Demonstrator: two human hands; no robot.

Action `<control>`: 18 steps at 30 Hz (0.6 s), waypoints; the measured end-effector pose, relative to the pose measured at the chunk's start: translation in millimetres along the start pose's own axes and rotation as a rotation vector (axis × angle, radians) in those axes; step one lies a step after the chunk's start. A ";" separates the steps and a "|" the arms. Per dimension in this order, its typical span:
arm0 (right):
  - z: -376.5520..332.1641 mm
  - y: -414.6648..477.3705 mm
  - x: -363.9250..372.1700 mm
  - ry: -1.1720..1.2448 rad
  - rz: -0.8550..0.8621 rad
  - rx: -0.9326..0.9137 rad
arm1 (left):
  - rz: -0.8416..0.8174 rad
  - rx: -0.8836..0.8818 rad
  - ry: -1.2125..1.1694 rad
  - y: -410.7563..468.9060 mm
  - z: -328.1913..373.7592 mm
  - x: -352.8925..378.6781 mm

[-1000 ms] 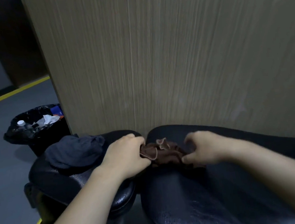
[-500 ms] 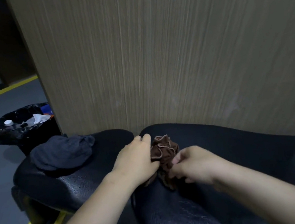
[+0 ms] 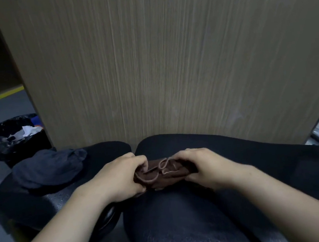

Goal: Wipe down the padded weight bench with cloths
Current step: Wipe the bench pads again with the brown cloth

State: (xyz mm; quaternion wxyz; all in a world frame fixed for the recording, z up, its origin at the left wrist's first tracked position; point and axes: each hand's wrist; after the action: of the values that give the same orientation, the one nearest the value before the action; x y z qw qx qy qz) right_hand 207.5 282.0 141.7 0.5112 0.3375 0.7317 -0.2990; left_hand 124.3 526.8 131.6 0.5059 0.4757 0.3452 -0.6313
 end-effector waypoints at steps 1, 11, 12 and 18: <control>8.4 -2.6 -3.5 -0.038 0.004 -0.003 | 0.002 0.008 -0.038 -0.9 -0.6 0.4; -8.6 -24.5 -19.6 0.189 0.040 -0.138 | 0.078 0.074 -0.112 9.2 29.2 13.2; -6.4 -22.8 -14.5 0.128 0.045 -0.166 | 0.071 0.069 -0.108 9.1 29.3 12.8; 15.0 -24.8 -16.2 -0.300 0.192 -0.097 | 0.077 0.041 0.034 1.8 14.5 4.6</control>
State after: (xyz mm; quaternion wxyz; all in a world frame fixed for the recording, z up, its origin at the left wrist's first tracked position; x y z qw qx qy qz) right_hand 199.9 252.6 154.9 0.6563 0.3324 0.6253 -0.2603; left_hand 122.3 511.6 131.8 0.5141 0.5096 0.3223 -0.6100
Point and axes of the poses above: each hand's wrist, its own y-axis towards the middle knuckle, its own x-axis out of the palm, z = x × y, and after that the axes turned 11 degrees about x, right-handed
